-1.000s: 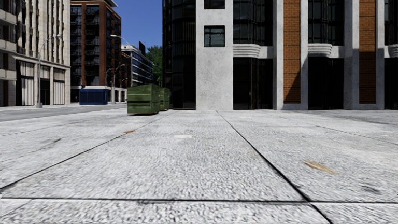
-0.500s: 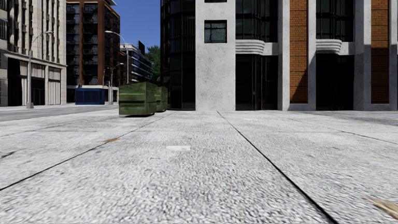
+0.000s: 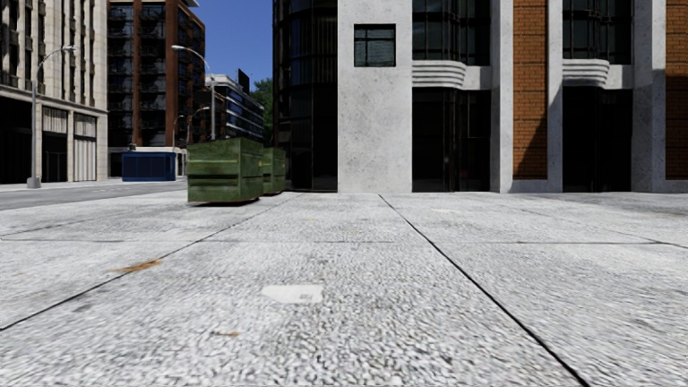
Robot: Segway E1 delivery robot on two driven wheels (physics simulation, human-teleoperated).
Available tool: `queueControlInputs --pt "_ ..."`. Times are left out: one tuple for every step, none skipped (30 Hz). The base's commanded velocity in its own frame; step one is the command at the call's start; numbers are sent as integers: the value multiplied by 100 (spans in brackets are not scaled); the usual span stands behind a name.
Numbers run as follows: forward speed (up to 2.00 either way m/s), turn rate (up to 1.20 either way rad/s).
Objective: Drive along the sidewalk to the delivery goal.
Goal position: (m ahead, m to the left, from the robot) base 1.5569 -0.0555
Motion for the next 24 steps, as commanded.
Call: queueControlInputs --pt "200 0" --pt "200 0" --pt "200 0" --pt "200 0" --pt "200 0" --pt "197 0" --pt "197 0" --pt "171 0" --pt "145 0" --pt "115 0" --pt "101 0" --pt "101 0" --pt "84 0" --pt "64 0" --pt "38 0" --pt "24 0" --pt "20 0" --pt "20 0" --pt "19 0" --pt "19 0" --pt "19 0" --pt "19 0" --pt "19 0" --pt "17 0"
